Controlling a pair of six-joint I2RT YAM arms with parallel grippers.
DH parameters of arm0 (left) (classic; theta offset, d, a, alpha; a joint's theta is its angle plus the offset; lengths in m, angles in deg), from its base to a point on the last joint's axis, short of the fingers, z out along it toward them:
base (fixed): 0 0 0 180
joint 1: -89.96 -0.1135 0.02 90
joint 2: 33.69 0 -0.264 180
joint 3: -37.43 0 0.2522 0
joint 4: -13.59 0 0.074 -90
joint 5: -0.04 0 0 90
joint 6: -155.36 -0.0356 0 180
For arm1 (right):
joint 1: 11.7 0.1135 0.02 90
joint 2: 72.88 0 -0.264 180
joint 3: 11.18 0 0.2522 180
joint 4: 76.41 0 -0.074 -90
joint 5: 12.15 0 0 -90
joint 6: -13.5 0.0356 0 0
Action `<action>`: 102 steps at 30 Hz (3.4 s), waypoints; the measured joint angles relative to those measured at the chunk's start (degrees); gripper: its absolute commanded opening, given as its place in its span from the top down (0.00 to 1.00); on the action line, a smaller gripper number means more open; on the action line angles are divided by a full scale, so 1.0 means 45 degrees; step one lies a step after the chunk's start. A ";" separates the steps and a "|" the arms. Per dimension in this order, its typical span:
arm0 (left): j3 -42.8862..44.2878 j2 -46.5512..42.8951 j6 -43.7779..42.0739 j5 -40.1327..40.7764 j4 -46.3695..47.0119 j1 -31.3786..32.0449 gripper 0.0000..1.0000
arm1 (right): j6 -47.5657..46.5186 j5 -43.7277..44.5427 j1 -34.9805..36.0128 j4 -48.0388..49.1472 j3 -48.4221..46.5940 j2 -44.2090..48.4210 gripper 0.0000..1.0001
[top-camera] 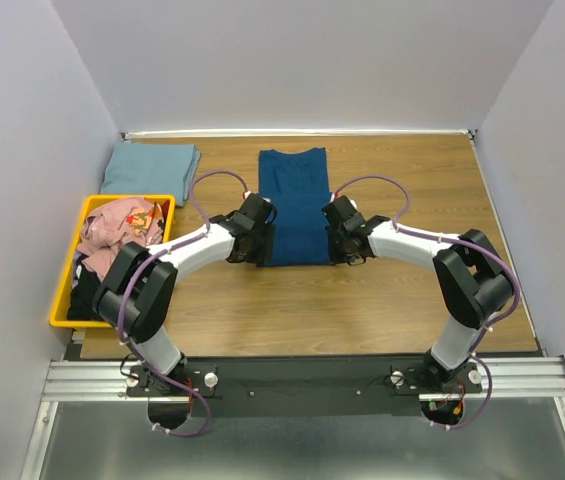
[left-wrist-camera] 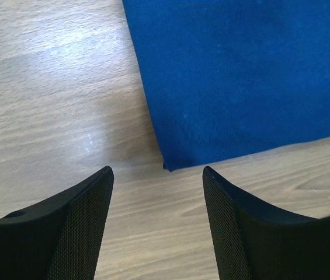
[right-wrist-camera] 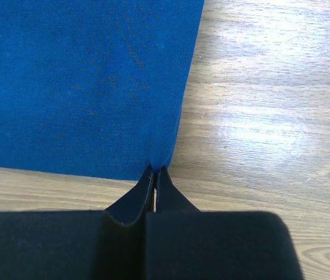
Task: Fold and stack the t-shirts
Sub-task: Fold the tshirt
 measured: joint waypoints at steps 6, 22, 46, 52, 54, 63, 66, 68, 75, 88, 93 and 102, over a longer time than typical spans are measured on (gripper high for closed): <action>0.0121 0.0782 0.0005 0.0005 0.0010 0.0102 0.39 | -0.0073 0.0015 0.0005 0.0034 0.0015 0.0000 0.99; 0.0359 0.1234 -0.0049 0.0049 0.0287 0.0408 0.80 | -0.0141 0.0019 0.0024 0.0083 0.0053 0.0019 0.99; -0.1681 -0.2608 0.1511 -0.0063 -0.1729 0.3881 1.00 | 0.0199 -0.0962 0.2225 -0.4143 0.1375 0.2914 0.99; -0.2871 -0.5561 0.4702 -0.0894 -0.3740 0.8801 1.00 | 0.1851 -0.2550 0.4775 -0.6688 0.2195 0.5799 0.99; -0.3002 -0.6169 0.6018 -0.1331 -0.4333 1.0142 1.00 | 0.2356 -0.3235 0.5338 -0.7548 0.2273 0.6421 0.99; -0.2011 -0.7227 0.6654 -0.1311 -0.5197 0.7752 1.00 | 0.2205 -0.2346 0.4483 -1.0253 -0.2730 0.5678 0.99; -0.1593 -0.7310 0.5523 -0.1083 -0.5100 0.5552 1.00 | 0.1341 -0.1991 0.3211 -1.0341 -0.4410 0.4813 0.99; -0.1200 -0.7237 0.4663 -0.1064 -0.4906 0.4226 1.00 | 0.0840 -0.1792 0.2531 -1.0516 -0.5178 0.4206 0.99; -0.0170 -0.6183 0.2059 -0.1515 -0.3337 0.0947 1.00 | -0.1171 -0.1719 0.0884 -1.0613 -0.9185 0.0918 0.99; 0.0287 -0.2089 -0.0189 -0.3254 -0.0209 -0.1647 1.00 | -0.2900 -0.2132 -0.1234 -0.9102 -1.0579 -0.3084 0.99; -0.0500 -0.1418 -0.0219 -0.3551 0.0661 -0.1715 1.00 | -0.3133 -0.2142 -0.1399 -0.7893 -0.9690 -0.4007 0.99; -0.1302 -0.1287 0.0189 -0.3648 0.1768 -0.1739 1.00 | -0.3371 -0.2137 -0.1428 -0.6096 -0.9530 -0.4410 0.99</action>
